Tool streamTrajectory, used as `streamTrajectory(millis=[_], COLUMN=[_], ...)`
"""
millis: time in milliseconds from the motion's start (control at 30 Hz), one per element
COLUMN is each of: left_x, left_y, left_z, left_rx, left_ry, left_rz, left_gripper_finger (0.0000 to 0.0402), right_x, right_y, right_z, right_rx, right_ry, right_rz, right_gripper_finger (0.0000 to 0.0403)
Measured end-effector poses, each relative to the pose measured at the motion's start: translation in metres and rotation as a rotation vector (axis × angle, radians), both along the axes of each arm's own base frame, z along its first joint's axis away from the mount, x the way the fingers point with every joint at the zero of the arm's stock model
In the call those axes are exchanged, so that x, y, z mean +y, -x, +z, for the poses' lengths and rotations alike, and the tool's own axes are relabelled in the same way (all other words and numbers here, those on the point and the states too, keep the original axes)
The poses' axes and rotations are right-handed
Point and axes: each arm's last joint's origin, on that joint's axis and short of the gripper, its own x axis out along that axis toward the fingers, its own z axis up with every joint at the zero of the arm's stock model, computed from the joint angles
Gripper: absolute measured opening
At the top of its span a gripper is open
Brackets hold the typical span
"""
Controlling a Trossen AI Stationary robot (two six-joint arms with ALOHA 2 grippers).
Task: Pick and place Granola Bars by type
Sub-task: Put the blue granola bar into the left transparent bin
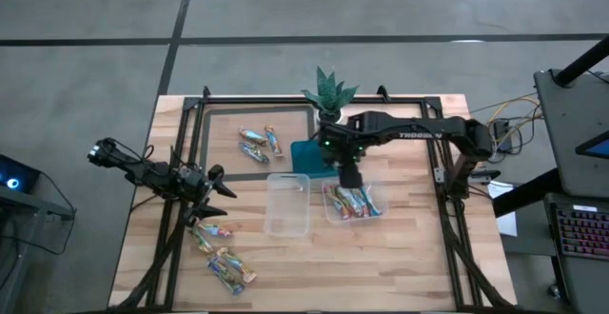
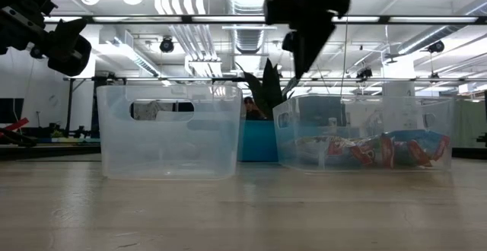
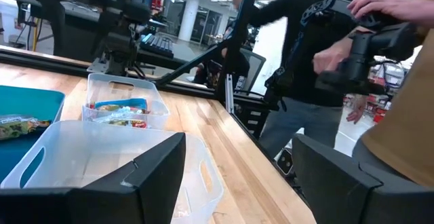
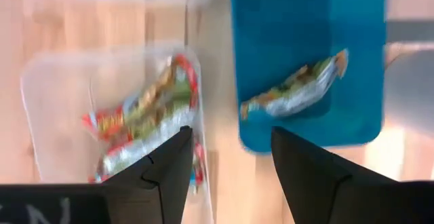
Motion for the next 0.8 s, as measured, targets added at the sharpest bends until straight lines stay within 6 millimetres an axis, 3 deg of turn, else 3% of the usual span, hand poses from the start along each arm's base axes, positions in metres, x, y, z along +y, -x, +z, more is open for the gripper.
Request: streamTrajectory(millis=[200, 467, 800], left_x=[0.0, 0.0, 0.0], left_y=[0.0, 0.0, 0.0], left_z=[0.0, 0.0, 0.0], left_rx=[0.0, 0.0, 0.0], left_ry=[0.0, -0.001, 0.0], left_rz=[0.0, -0.001, 0.0], left_gripper_finger=[0.025, 0.025, 0.025], right_x=[-0.009, -0.034, -0.08], right_y=[0.034, 0.081, 0.103], right_z=[-0.004, -0.02, -0.032], right_rx=[0.024, 0.123, 0.139], right_ry=[0.023, 0.179, 0.234], right_rz=[0.032, 0.049, 0.054], right_gripper_finger=[0.0187, 0.0187, 0.0187])
